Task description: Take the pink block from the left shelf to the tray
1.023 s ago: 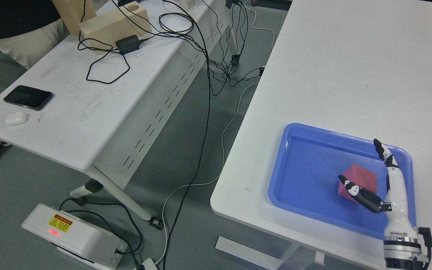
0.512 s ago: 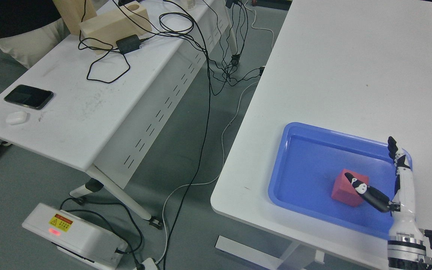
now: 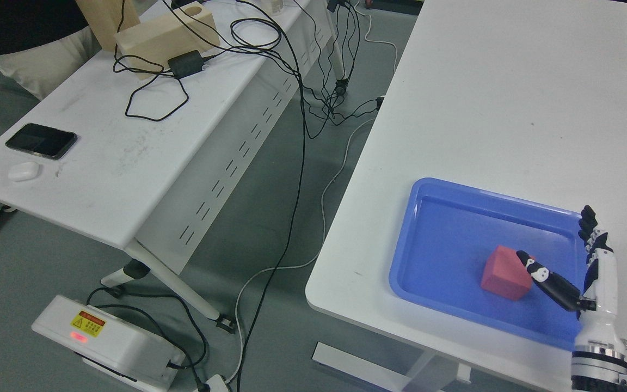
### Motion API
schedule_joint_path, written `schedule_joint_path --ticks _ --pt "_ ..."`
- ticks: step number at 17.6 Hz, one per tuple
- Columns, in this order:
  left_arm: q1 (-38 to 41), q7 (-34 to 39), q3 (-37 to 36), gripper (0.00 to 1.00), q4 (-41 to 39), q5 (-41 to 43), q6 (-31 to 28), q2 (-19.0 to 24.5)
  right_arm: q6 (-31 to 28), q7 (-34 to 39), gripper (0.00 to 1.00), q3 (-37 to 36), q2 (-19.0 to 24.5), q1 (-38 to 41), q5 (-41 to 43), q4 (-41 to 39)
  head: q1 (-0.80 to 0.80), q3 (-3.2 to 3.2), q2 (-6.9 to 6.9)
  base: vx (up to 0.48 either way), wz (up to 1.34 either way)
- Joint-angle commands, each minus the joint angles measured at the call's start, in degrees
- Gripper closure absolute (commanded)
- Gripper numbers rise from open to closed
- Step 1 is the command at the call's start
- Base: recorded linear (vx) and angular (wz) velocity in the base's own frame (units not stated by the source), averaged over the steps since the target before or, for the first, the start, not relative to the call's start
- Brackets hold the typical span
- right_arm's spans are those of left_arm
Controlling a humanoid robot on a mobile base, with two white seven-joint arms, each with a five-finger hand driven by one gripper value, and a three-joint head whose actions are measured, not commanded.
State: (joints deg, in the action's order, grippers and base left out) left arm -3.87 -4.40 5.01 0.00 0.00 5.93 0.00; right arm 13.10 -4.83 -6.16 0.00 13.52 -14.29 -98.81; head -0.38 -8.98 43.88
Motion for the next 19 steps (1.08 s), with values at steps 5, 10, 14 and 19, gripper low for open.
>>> schedule_joint_path --ticks 5,10,14,19 --pt "0.0 0.01 0.0 0.0 -1.0 -0.44 -0.04 1.0 -0.18 -0.18 0.0 -2.01 -1.0 0.9 4.36 0.02 0.0 0.0 0.0 0.0 0.0" --pt "0.0 0.01 0.0 0.0 -1.0 -0.44 -0.04 1.0 -0.88 -0.18 0.0 -2.01 -1.0 0.99 4.98 0.02 0.0 0.0 0.0 -0.022 -0.01" --pt "0.0 0.01 0.0 0.0 -1.0 -0.44 -0.04 1.0 -1.49 -0.35 0.0 -2.8 -1.0 0.99 5.41 0.02 0.0 0.0 0.0 -0.08 -0.01" --pt "0.0 0.01 0.0 0.0 -1.0 -0.44 -0.04 1.0 -2.37 -1.06 0.0 -2.89 -1.0 0.99 6.47 0.02 0.0 0.0 0.0 -0.123 -0.05"
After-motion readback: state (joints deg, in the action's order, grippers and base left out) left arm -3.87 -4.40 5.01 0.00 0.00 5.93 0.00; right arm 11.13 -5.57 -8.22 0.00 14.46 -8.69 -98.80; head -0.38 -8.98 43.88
